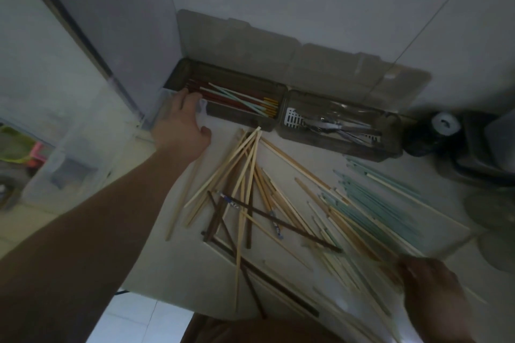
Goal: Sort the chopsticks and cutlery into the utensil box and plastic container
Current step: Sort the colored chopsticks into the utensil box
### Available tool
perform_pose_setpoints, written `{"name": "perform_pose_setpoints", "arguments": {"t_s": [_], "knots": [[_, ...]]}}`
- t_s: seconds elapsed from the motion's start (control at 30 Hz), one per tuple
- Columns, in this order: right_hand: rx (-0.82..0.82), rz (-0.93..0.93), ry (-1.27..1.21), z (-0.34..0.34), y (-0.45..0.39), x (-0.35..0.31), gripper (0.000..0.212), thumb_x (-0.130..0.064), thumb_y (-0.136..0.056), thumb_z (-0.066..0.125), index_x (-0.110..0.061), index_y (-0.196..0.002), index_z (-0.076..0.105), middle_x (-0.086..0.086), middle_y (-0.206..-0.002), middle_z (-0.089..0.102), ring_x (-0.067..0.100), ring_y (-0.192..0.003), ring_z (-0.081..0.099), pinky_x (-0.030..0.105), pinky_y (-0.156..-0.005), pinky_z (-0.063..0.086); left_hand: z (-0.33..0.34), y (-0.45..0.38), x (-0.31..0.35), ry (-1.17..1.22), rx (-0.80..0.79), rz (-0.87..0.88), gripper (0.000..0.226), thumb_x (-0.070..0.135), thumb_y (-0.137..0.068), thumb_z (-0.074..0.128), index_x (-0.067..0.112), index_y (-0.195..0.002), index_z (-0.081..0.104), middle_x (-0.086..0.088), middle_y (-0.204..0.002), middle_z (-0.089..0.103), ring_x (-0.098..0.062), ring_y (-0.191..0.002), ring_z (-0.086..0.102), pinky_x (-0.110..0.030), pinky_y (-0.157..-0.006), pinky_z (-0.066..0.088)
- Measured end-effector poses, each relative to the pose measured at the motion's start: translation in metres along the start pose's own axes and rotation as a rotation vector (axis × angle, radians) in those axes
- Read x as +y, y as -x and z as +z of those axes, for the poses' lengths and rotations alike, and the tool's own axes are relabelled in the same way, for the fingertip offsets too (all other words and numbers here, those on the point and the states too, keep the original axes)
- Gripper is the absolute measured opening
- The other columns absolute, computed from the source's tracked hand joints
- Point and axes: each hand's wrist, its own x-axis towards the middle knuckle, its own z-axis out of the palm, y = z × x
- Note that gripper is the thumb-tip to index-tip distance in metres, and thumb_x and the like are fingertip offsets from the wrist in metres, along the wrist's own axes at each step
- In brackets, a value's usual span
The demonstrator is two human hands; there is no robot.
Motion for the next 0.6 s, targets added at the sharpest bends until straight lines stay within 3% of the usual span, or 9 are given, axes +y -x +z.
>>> {"name": "perform_pose_setpoints", "arguments": {"t_s": [0.07, 0.13, 0.2, 0.27, 0.37, 0.43, 0.6], "knots": [[-0.027, 0.193, -0.352, -0.011, -0.033, -0.012, 0.029, -0.046, -0.089, 0.04, -0.032, -0.09, 0.066, -0.012, -0.084, 0.065, 0.011, -0.073, 0.06, 0.019, -0.069, 0.045, 0.0, 0.0, -0.001, 0.007, 0.012, -0.002, 0.067, 0.028, -0.077, 0.065, 0.029, -0.138, 0.038, 0.001, -0.15, 0.032, -0.027, -0.126, 0.047, -0.047, -0.092, 0.051], [-0.016, 0.217, -0.564, -0.018, -0.068, -0.025, 0.009, -0.038, -0.087, 0.052, -0.045, -0.084, 0.057, -0.025, -0.084, 0.062, -0.005, -0.073, 0.057, 0.004, -0.066, 0.038, 0.0, 0.0, -0.003, 0.0, 0.016, 0.001, 0.068, 0.029, -0.077, 0.065, 0.029, -0.139, 0.037, 0.002, -0.152, 0.032, -0.026, -0.129, 0.045, -0.046, -0.094, 0.051], [0.005, 0.202, -0.757, -0.025, -0.106, -0.036, 0.027, -0.012, -0.093, 0.057, -0.034, -0.079, 0.055, -0.018, -0.076, 0.061, -0.003, -0.065, 0.054, 0.007, -0.062, 0.039, 0.0, 0.0, -0.003, -0.01, 0.008, -0.004, 0.07, 0.031, -0.078, 0.064, 0.03, -0.141, 0.035, 0.004, -0.153, 0.03, -0.025, -0.128, 0.047, -0.045, -0.094, 0.051], [0.04, 0.209, -0.947, -0.03, -0.144, -0.046, 0.038, 0.002, -0.095, 0.048, -0.029, -0.076, 0.056, -0.013, -0.064, 0.058, 0.001, -0.058, 0.048, 0.011, -0.059, 0.039, 0.001, 0.0, -0.002, -0.011, -0.002, -0.009, 0.07, 0.031, -0.079, 0.063, 0.03, -0.142, 0.034, 0.005, -0.154, 0.028, -0.025, -0.129, 0.047, -0.044, -0.094, 0.05], [0.148, 0.326, -1.153, -0.03, -0.197, -0.073, 0.041, -0.003, -0.097, 0.048, -0.031, -0.071, 0.064, -0.011, -0.054, 0.056, 0.002, -0.05, 0.047, 0.015, -0.053, 0.041, 0.001, 0.0, -0.002, -0.016, -0.01, -0.023, 0.07, 0.032, -0.08, 0.063, 0.031, -0.143, 0.033, 0.005, -0.155, 0.026, -0.024, -0.131, 0.044, -0.045, -0.096, 0.049], [0.184, 0.392, -1.154, -0.018, -0.227, -0.093, 0.038, -0.008, -0.095, 0.053, -0.029, -0.067, 0.066, -0.012, -0.052, 0.059, 0.001, -0.048, 0.05, 0.018, -0.052, 0.044, 0.001, 0.001, -0.002, -0.002, -0.001, -0.025, 0.07, 0.031, -0.08, 0.063, 0.03, -0.143, 0.033, 0.005, -0.155, 0.027, -0.024, -0.132, 0.043, -0.046, -0.098, 0.048], [-0.002, 0.361, -1.086, 0.027, -0.268, -0.155, 0.029, 0.003, -0.091, 0.055, -0.02, -0.072, 0.057, -0.015, -0.055, 0.064, -0.002, -0.052, 0.059, 0.015, -0.051, 0.045, 0.0, 0.002, 0.0, 0.011, 0.01, -0.02, 0.069, 0.031, -0.079, 0.062, 0.03, -0.143, 0.035, 0.005, -0.156, 0.026, -0.025, -0.13, 0.047, -0.045, -0.099, 0.048]]}}
